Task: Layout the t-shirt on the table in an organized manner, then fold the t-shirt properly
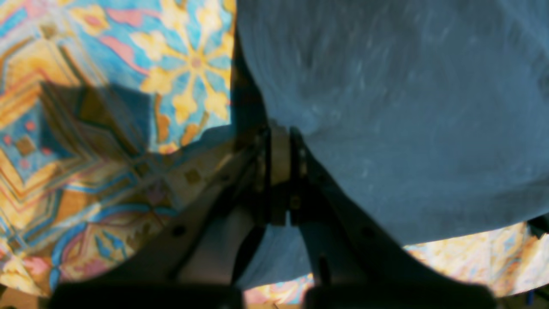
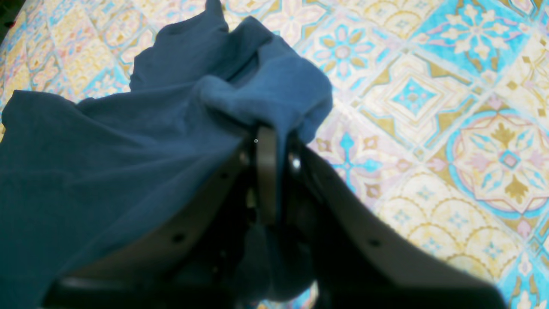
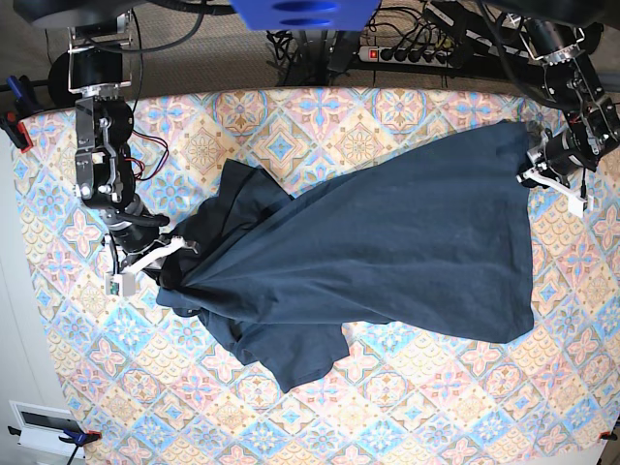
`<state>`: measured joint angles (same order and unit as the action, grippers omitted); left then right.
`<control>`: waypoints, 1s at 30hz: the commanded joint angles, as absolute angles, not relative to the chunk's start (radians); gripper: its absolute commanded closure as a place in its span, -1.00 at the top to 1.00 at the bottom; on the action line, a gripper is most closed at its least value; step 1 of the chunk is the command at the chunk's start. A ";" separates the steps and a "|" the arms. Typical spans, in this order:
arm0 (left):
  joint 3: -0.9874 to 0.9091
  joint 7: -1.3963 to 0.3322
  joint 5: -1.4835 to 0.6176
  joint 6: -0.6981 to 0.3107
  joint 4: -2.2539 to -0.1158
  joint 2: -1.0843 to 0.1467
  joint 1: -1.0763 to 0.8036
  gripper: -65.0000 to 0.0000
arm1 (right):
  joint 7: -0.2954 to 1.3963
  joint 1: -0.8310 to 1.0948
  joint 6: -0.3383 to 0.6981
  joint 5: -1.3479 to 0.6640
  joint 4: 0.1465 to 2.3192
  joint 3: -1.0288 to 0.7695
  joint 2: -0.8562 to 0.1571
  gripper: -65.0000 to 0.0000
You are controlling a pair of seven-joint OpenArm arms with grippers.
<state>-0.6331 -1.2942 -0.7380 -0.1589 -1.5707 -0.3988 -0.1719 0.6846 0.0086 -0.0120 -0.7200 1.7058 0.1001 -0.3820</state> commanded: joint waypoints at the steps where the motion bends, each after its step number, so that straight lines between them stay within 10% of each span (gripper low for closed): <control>1: -0.674 -1.267 -0.745 -0.160 -1.589 -0.429 -0.139 -1.00 | 0.659 -0.010 -0.008 -0.727 1.727 0.093 -0.395 -0.98; 24: -0.710 -1.089 -0.552 -0.157 -1.230 -0.409 0.202 -1.00 | 0.659 -0.010 -0.008 -0.727 1.727 0.099 -0.394 -0.98; 30: -0.639 -1.092 -0.539 -0.156 -1.231 -0.418 0.180 -0.20 | 0.659 -0.010 -0.008 -0.727 1.727 0.101 -0.394 -0.98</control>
<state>-0.6342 -1.0981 -0.5316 -0.1543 -1.2125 -0.3912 0.1753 0.6880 0.0090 -0.0124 -0.7193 1.7081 0.1047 -0.3805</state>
